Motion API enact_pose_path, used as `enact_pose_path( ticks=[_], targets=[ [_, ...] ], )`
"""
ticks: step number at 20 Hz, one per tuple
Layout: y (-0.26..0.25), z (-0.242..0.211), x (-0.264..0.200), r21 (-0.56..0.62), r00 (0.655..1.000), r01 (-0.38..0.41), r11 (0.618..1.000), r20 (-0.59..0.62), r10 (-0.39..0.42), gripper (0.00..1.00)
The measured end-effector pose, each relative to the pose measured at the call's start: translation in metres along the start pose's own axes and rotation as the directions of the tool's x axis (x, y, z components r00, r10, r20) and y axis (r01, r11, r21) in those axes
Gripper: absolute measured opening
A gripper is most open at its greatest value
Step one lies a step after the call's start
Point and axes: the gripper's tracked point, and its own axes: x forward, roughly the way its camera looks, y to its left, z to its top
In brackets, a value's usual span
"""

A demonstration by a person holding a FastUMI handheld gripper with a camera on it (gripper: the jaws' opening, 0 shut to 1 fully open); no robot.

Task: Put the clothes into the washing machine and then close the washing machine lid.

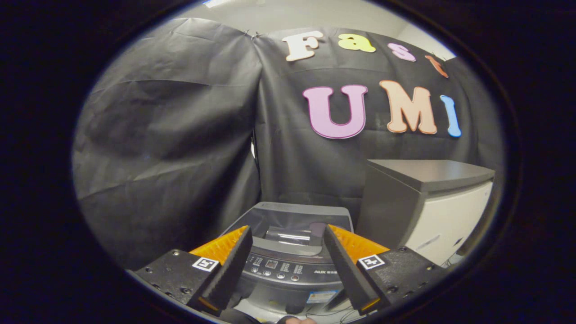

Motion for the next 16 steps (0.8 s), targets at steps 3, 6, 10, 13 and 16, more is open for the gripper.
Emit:
enact_pose_path(
  ticks=[3,6,10,13,16],
  targets=[
    [-0.016,-0.019,-0.035,0.037,1.0,0.024,0.999,0.006,-0.024,0.97],
    [-0.032,-0.036,-0.063,0.11,0.998,0.053,0.992,0.01,-0.055,0.97],
    [-0.053,-0.056,-0.095,0.201,0.995,0.097,0.975,0.004,-0.099,0.97],
    [-0.066,-0.074,-0.12,0.206,0.99,0.136,0.969,-0.002,-0.138,0.97],
    [-0.077,-0.089,-0.149,0.17,0.983,0.177,0.97,0.022,-0.183,0.97]
  ],
)
